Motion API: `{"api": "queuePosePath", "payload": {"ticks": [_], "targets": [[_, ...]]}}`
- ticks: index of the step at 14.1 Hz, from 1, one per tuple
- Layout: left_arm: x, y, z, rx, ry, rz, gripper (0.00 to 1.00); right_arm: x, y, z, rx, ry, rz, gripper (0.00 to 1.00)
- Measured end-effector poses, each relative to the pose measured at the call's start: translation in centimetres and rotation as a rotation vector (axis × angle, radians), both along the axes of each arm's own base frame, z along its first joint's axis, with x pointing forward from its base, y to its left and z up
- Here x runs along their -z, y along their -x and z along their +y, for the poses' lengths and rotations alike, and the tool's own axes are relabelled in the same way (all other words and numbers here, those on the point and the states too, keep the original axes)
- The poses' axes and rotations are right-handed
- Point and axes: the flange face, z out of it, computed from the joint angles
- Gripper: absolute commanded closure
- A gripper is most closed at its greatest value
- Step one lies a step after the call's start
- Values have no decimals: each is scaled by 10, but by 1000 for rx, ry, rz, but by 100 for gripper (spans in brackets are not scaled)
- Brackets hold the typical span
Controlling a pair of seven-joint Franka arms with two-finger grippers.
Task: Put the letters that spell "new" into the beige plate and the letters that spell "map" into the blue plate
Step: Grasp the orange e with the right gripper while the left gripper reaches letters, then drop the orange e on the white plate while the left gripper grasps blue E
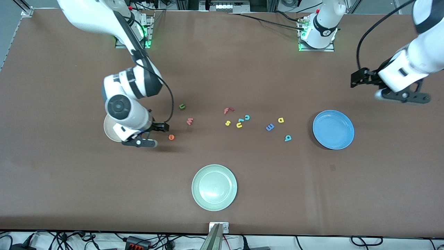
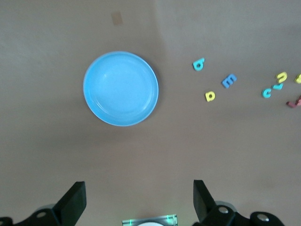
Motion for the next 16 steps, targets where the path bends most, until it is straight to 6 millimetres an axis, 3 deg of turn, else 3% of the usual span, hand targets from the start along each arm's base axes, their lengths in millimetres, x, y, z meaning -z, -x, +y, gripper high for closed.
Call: {"api": "queuePosePath", "payload": {"ticks": [3,5,8,11,14,16], "targets": [[64,-26,-22,22,6,44,0,30,7,31,-9,2,-9,0],[110,-42,-51,-5,7,45,0,45,7,38,-17,4,-9,5],[166,-51,-100,-10,21,53,0,60,4,37,-17,1,-22,10],[214,-37,-169,147,9,74,0,75,4,37,-17,0,-28,19],[251,-4,-247,347,-37,9,0,87,4,36,-18,2,-27,25],[279,15,-266,419,-12,-82,0,91,5,36,-18,4,-23,32]]}}
